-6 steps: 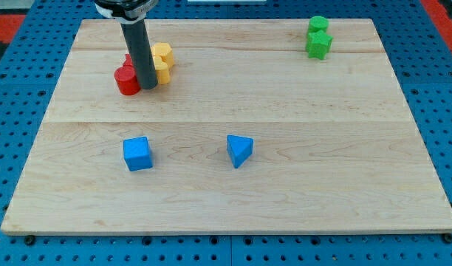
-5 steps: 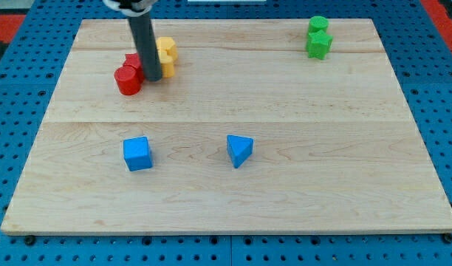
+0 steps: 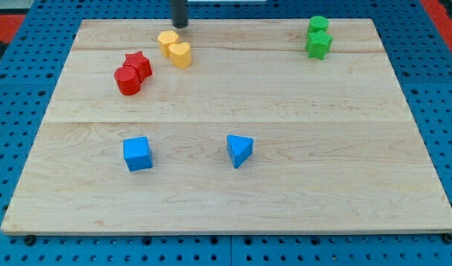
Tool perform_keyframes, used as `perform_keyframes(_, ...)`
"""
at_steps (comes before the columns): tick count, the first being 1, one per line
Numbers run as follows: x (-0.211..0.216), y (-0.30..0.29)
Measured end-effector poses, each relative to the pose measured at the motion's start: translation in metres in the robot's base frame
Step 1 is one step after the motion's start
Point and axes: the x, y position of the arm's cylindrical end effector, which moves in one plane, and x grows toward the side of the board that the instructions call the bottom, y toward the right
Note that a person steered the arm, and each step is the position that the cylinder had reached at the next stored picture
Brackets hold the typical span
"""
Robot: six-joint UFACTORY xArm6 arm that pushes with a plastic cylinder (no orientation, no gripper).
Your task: Slightly push the yellow hexagon into the yellow heart
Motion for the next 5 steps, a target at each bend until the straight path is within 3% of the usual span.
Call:
perform_keyframes(1,0.03,-0.011)
perform_keyframes(4,0.068,-0.02)
perform_keyframes(5,0.043,-0.046)
